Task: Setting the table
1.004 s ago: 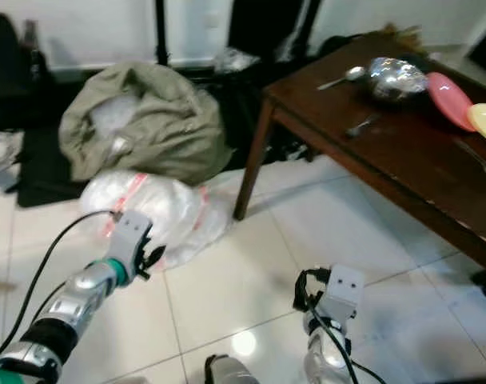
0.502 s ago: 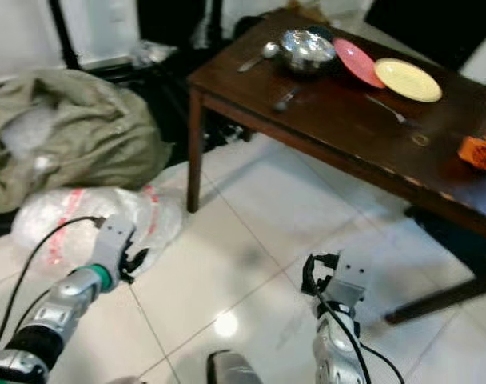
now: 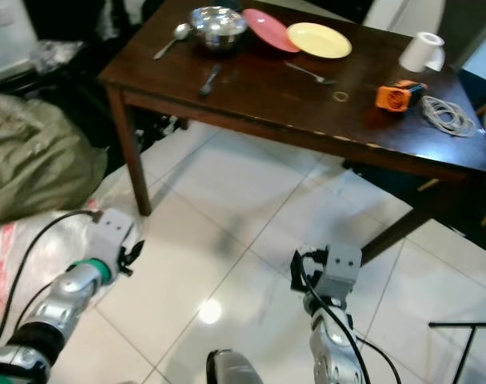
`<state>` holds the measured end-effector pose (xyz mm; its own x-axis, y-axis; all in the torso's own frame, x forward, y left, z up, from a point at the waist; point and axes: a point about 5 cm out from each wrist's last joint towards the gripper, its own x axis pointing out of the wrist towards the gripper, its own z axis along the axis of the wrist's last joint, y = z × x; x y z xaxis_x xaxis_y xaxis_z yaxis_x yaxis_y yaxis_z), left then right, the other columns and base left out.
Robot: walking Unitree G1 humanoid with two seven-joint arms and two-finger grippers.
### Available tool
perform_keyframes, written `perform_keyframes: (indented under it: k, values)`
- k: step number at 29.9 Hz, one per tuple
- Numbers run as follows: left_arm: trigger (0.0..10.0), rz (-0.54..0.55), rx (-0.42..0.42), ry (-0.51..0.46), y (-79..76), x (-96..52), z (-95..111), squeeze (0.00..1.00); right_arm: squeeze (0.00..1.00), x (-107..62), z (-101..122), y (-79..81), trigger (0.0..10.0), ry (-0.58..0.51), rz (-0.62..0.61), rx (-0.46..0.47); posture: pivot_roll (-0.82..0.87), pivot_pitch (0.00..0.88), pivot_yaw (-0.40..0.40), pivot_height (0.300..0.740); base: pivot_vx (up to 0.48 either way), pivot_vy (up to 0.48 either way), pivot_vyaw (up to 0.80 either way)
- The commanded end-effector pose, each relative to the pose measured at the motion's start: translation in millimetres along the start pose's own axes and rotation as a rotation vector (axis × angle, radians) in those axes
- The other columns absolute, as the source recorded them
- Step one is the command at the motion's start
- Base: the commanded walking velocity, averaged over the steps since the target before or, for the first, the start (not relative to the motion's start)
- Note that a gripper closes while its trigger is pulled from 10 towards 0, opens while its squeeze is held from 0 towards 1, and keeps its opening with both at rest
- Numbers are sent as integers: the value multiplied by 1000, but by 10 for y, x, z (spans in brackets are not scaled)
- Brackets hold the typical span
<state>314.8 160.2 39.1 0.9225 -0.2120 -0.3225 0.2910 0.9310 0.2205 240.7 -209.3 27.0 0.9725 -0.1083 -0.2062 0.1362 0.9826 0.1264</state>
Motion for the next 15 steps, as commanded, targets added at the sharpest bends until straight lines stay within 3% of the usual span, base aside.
perform_keyframes:
  k: [1,4,6,8,15]
  values:
    - [10000,85,-24,75,99,-85,-202,0,0,-6,-9,52,10000,11,52,10,28,11,-5,740,0,0,-800]
    - [10000,206,-56,108,235,-145,-283,0,0,27,7,177,10000,18,154,5,45,17,-13,740,0,0,-800]
    - [10000,332,-67,128,393,-213,-343,0,0,43,58,343,10000,9,274,24,57,22,-18,740,0,0,-722]
    - [10000,366,-67,133,439,-232,-357,0,0,45,80,396,10000,5,312,33,57,22,-18,740,0,0,-644]
    - [10000,317,-30,80,370,-176,-260,0,0,47,140,451,10000,-6,355,57,50,21,-8,740,0,0,-134]
